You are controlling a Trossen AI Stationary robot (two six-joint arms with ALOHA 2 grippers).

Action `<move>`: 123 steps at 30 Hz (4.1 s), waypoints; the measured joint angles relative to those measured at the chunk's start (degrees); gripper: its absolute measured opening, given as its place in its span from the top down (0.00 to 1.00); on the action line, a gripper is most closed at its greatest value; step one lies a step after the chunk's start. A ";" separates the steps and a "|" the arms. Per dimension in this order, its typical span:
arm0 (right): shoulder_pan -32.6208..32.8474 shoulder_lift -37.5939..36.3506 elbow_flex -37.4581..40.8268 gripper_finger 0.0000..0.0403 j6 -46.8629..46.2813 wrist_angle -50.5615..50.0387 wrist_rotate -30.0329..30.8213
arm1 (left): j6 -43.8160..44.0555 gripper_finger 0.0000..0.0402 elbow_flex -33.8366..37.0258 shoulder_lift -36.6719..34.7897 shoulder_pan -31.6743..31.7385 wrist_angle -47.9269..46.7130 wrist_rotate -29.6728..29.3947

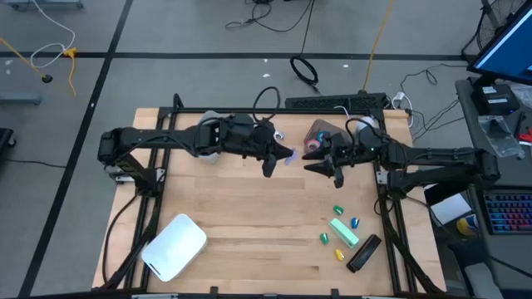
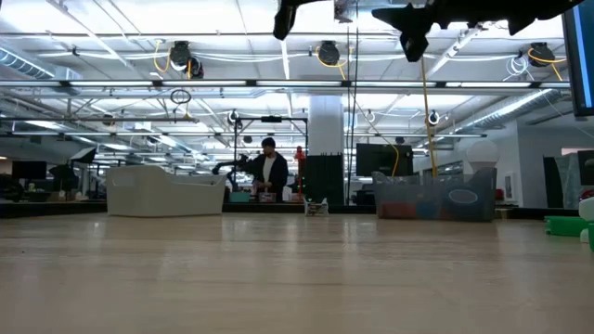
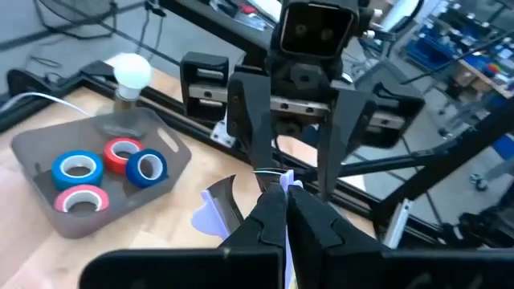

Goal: Pick and place Stapler, Stapler remover, tape
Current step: Put the purple staple remover into the white bin

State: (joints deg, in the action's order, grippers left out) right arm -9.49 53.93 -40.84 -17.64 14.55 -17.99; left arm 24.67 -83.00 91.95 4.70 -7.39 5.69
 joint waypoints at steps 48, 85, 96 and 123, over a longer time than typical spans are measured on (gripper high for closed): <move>0.98 5.82 0.00 0.61 0.76 10.77 3.03 | 8.77 1.00 -0.04 -11.71 -7.94 -30.94 -28.37; 0.94 10.93 0.02 0.61 3.98 20.99 9.11 | 67.01 1.00 0.10 -9.08 -34.78 -70.91 -1.36; 0.98 10.93 0.02 0.61 3.49 22.05 10.57 | 72.14 1.00 14.19 -8.82 -45.89 -64.57 2.03; 0.98 10.93 0.02 0.61 3.10 22.05 10.70 | 80.31 1.00 35.19 -8.86 -57.78 -35.96 4.32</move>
State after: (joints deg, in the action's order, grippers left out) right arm -8.51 64.86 -40.82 -14.54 36.60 -7.29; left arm 104.98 -47.81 83.09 -53.08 -43.35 10.01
